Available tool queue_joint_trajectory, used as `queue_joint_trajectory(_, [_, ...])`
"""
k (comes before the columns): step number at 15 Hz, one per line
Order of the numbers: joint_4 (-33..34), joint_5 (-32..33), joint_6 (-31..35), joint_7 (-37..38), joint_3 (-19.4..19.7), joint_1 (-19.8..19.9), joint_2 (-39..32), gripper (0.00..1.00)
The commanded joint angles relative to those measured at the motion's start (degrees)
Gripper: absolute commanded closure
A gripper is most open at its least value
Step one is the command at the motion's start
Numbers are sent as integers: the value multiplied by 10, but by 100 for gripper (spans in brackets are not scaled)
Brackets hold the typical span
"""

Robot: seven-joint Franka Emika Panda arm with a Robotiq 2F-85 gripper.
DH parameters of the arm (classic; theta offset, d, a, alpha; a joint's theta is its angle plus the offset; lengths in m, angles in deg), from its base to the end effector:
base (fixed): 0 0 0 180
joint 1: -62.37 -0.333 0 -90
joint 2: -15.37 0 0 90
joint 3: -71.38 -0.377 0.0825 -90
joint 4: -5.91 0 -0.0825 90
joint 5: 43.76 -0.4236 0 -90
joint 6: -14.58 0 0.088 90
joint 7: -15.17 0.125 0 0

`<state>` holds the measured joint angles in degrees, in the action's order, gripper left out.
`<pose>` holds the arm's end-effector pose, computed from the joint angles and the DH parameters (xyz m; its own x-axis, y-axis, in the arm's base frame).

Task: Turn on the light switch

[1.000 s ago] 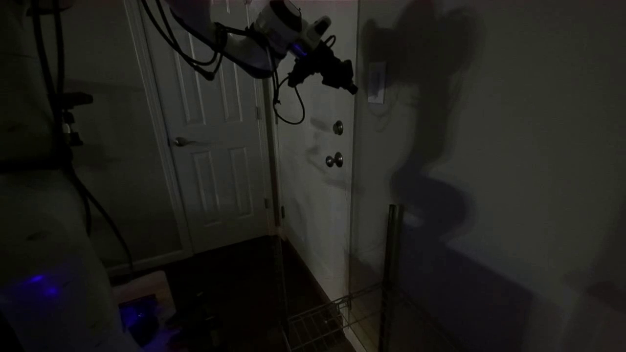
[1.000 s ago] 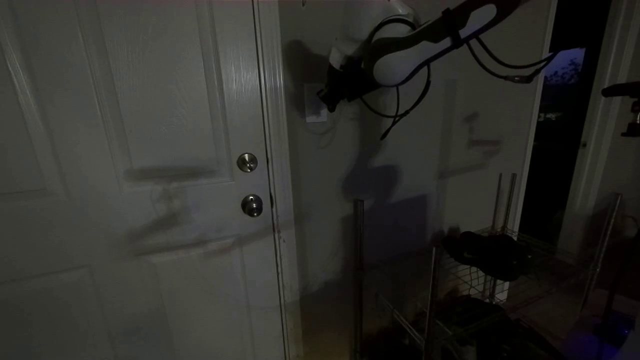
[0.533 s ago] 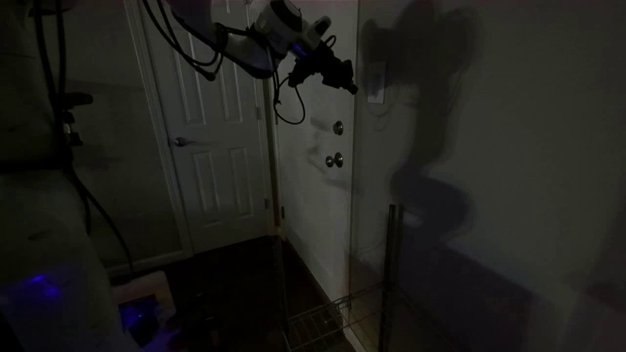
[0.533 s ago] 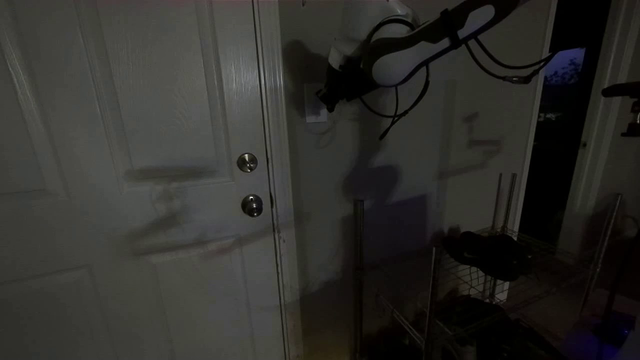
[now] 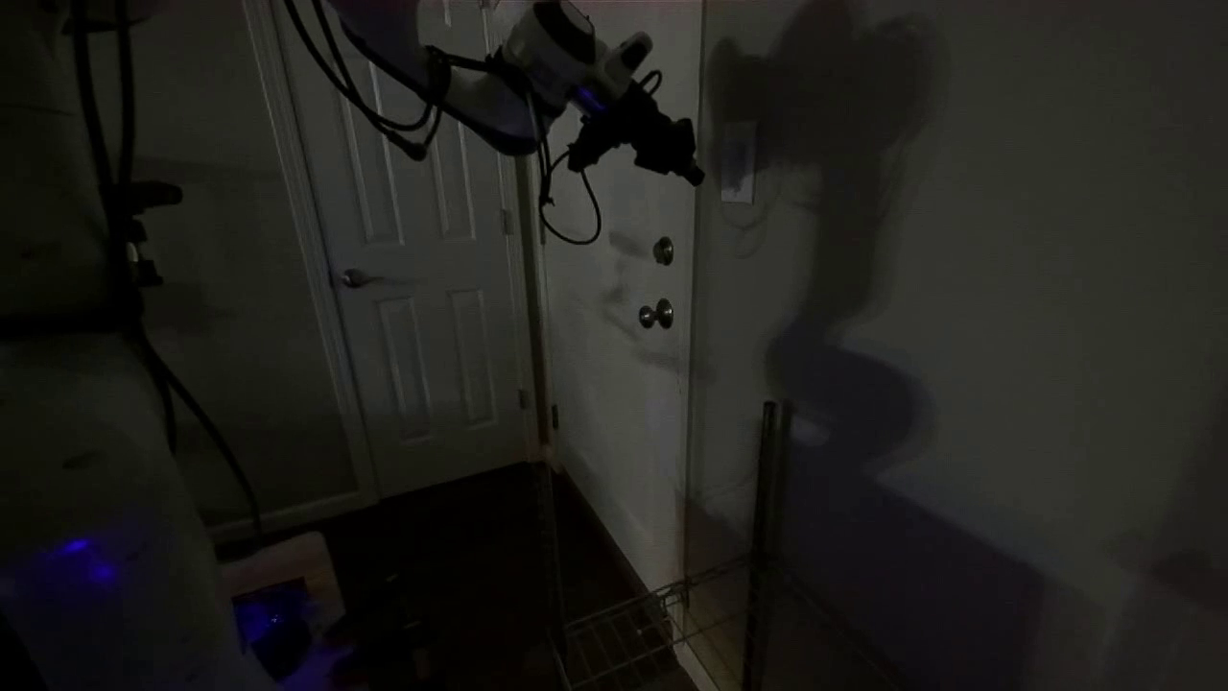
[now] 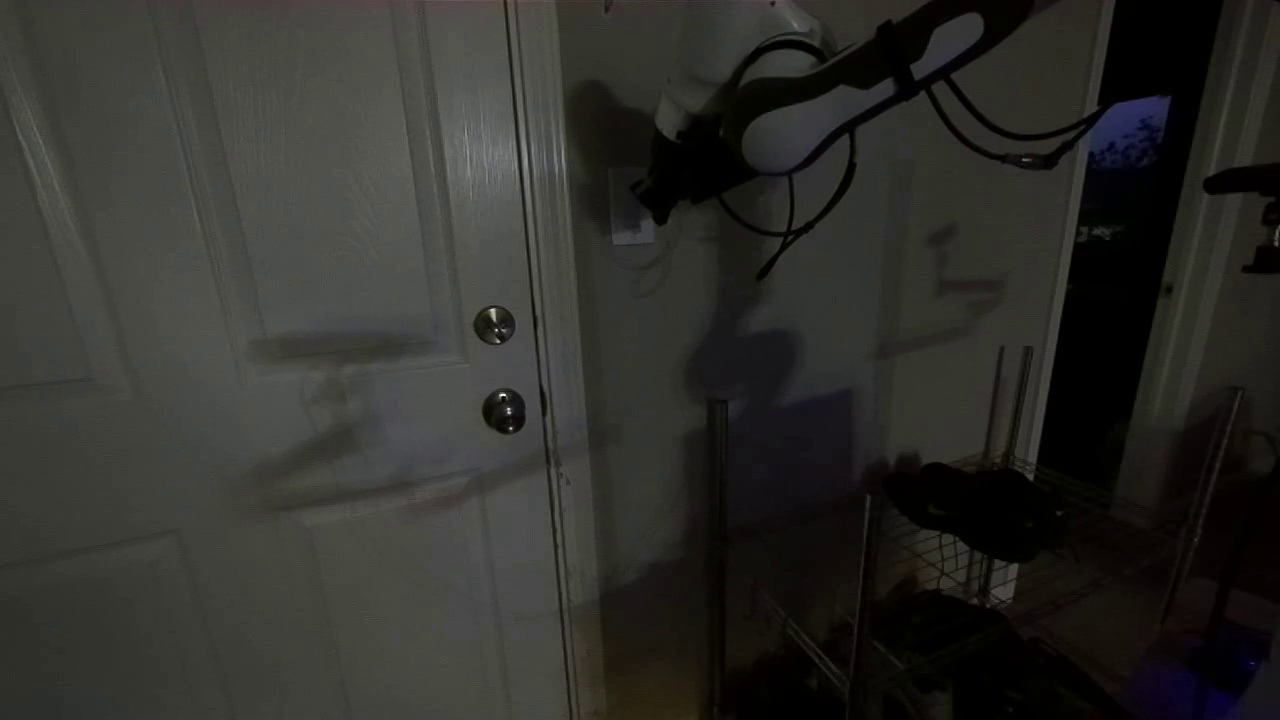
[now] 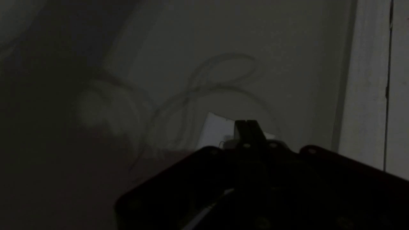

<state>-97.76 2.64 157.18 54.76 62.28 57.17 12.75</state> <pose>0.6554 0.1603 0.6197 0.6755 0.1707 0.7173 -0.0812 -0.9497 0.3024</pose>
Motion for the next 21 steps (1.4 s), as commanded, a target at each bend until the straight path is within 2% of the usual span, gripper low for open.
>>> queue_joint_trajectory(1, [23, 25, 4, 17, 17, -12, -18, 98])
queue_joint_trajectory(7, [66, 87, 7, 48, 37, -20, -44, 99])
queue_joint_trajectory(14, [120, 85, 24, 51, 44, -32, -81, 99])
queue_joint_trajectory(21, [159, 96, 23, 61, 42, -27, -114, 99])
